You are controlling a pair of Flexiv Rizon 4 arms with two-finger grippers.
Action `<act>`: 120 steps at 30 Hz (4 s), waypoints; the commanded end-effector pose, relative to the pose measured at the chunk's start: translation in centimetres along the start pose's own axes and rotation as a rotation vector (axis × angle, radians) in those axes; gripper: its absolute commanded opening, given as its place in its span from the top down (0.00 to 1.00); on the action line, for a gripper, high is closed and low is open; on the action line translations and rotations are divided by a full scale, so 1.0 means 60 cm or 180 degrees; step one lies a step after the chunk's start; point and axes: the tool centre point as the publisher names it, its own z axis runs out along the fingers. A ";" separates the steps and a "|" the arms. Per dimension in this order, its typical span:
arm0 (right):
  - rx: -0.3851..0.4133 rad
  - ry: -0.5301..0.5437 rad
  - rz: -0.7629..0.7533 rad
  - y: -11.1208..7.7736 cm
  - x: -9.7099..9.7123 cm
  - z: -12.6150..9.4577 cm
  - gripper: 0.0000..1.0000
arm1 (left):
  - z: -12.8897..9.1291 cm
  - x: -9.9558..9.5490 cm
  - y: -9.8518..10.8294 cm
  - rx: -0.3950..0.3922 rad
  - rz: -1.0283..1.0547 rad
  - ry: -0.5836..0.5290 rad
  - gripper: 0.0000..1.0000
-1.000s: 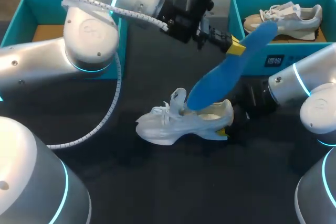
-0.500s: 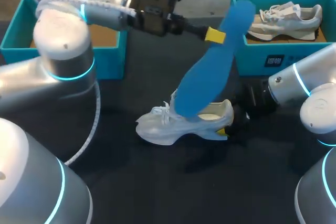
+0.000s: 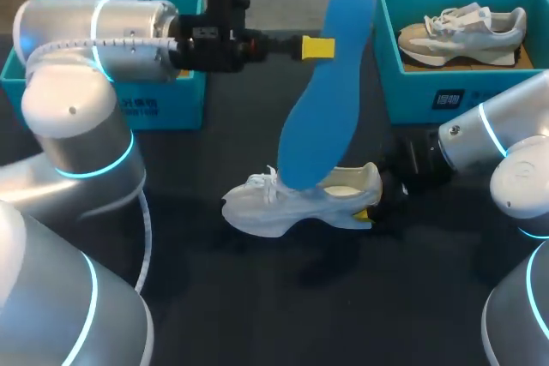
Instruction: Take the shoe out of the shoebox, open the shoe tongue, remove and reinsert the insole, then place the shoe into the shoebox
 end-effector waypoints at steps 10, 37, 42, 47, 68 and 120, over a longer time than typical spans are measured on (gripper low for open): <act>0.0006 -0.0003 0.0001 0.001 -0.001 0.003 1.00 | 0.007 0.048 -0.036 0.0719 -0.0295 0.0235 1.00; 0.0006 -0.0003 0.0001 0.001 -0.001 0.003 1.00 | -0.004 0.136 -0.068 0.0987 -0.0559 0.0437 1.00; 0.0006 -0.0003 0.0001 0.001 -0.001 0.003 1.00 | -0.004 0.136 -0.068 0.0987 -0.0559 0.0437 1.00; 0.0006 -0.0003 0.0001 0.001 -0.001 0.003 1.00 | -0.003 0.142 -0.066 0.0995 -0.0718 0.0523 1.00; 0.0006 -0.0003 0.0001 0.001 -0.001 0.003 1.00 | 0.002 0.191 -0.019 0.1009 -0.1189 0.0603 1.00; 0.0292 -0.0019 0.0040 0.013 0.002 -0.008 0.00 | 0.004 0.199 -0.013 0.1004 -0.1131 0.0618 1.00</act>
